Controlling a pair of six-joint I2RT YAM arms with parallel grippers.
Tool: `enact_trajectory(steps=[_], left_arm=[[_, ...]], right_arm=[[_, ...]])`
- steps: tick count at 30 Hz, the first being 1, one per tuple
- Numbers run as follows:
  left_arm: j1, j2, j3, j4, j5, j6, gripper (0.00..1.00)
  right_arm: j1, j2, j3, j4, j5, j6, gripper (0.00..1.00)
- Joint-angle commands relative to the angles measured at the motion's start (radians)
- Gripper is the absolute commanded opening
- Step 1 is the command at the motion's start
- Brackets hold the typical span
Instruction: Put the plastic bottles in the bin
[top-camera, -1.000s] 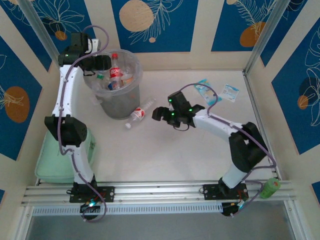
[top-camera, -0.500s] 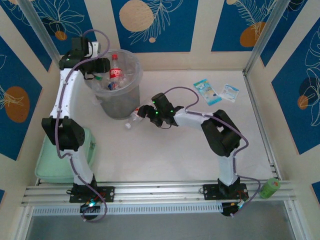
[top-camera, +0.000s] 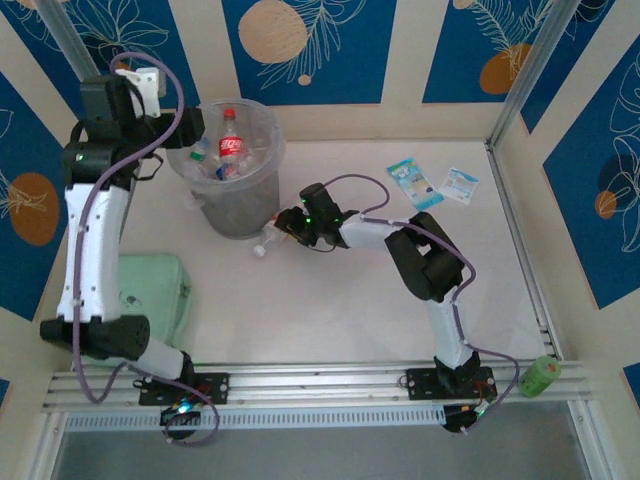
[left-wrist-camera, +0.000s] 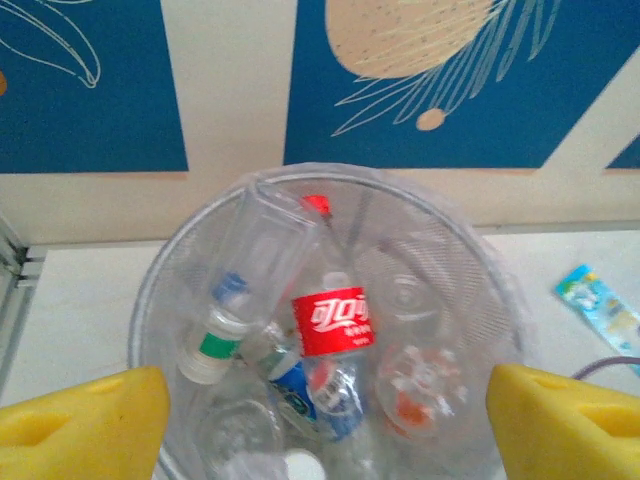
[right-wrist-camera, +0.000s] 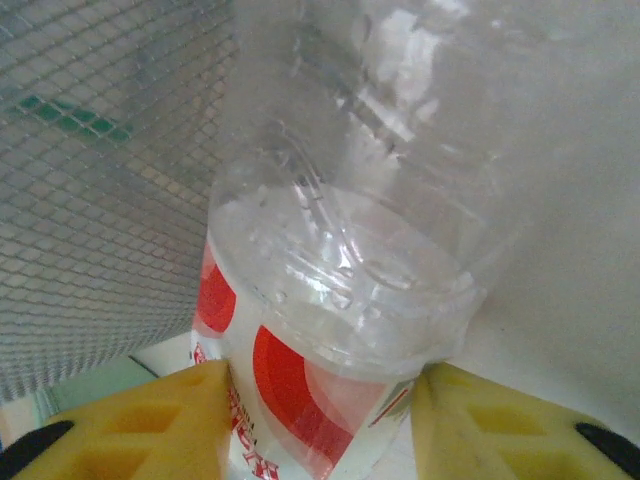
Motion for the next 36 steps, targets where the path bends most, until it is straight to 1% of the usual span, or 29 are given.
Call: enact_trajectory(steps=[1,3,5,7,11,13,17,19,20,22,23,25,28,31,36], left_arm=[[-0.015,-0.036,-0.090,0.067,0.073,-0.083,0.82],[-0.022,-0.062,-0.121,0.092,0.105,-0.120,0.81],[-0.039,-0.077,-0.140,0.114,0.138,-0.149,0.81],[-0.070,-0.078,-0.139,0.114,0.150,-0.160,0.80],[-0.143,-0.068,-0.136,0.110,0.124,-0.160,0.80],[-0.183,-0.058,-0.134,0.115,0.113,-0.163,0.80],[-0.267,-0.033,-0.134,0.126,0.111,-0.182,0.80],[-0.292,-0.023,-0.138,0.130,0.109,-0.197,0.81],[-0.299,-0.021,-0.145,0.138,0.105,-0.202,0.81],[-0.309,-0.026,-0.173,0.164,0.090,-0.217,0.81],[-0.310,-0.027,-0.183,0.175,0.085,-0.225,0.81],[-0.316,-0.034,-0.203,0.194,0.079,-0.242,0.81],[-0.325,-0.054,-0.230,0.201,0.070,-0.252,0.81],[-0.325,-0.082,-0.262,0.194,0.055,-0.250,0.82],[-0.325,-0.113,-0.307,0.184,0.052,-0.248,0.83]], right_arm=[[-0.018,-0.029,-0.047,0.012,0.003,-0.013,0.38],[-0.030,-0.075,-0.088,0.001,0.006,-0.042,0.36],[-0.042,-0.141,-0.135,-0.026,0.020,-0.095,0.31],[-0.056,-0.217,-0.182,-0.054,0.021,-0.175,0.29],[-0.086,-0.356,-0.262,-0.122,-0.014,-0.355,0.25],[-0.106,-0.431,-0.314,-0.150,-0.064,-0.449,0.24],[-0.150,-0.572,-0.420,-0.188,-0.140,-0.559,0.21],[-0.161,-0.623,-0.430,-0.253,-0.140,-0.587,0.22],[-0.158,-0.624,-0.414,-0.296,-0.131,-0.594,0.25],[-0.126,-0.584,-0.327,-0.429,-0.070,-0.608,0.39],[-0.106,-0.558,-0.284,-0.474,-0.037,-0.618,0.48],[-0.061,-0.486,-0.202,-0.529,0.031,-0.639,0.72],[-0.036,-0.359,-0.084,-0.560,0.043,-0.625,0.91],[-0.023,-0.229,0.033,-0.559,0.049,-0.597,0.96],[-0.001,-0.050,0.196,-0.569,0.077,-0.548,0.97]])
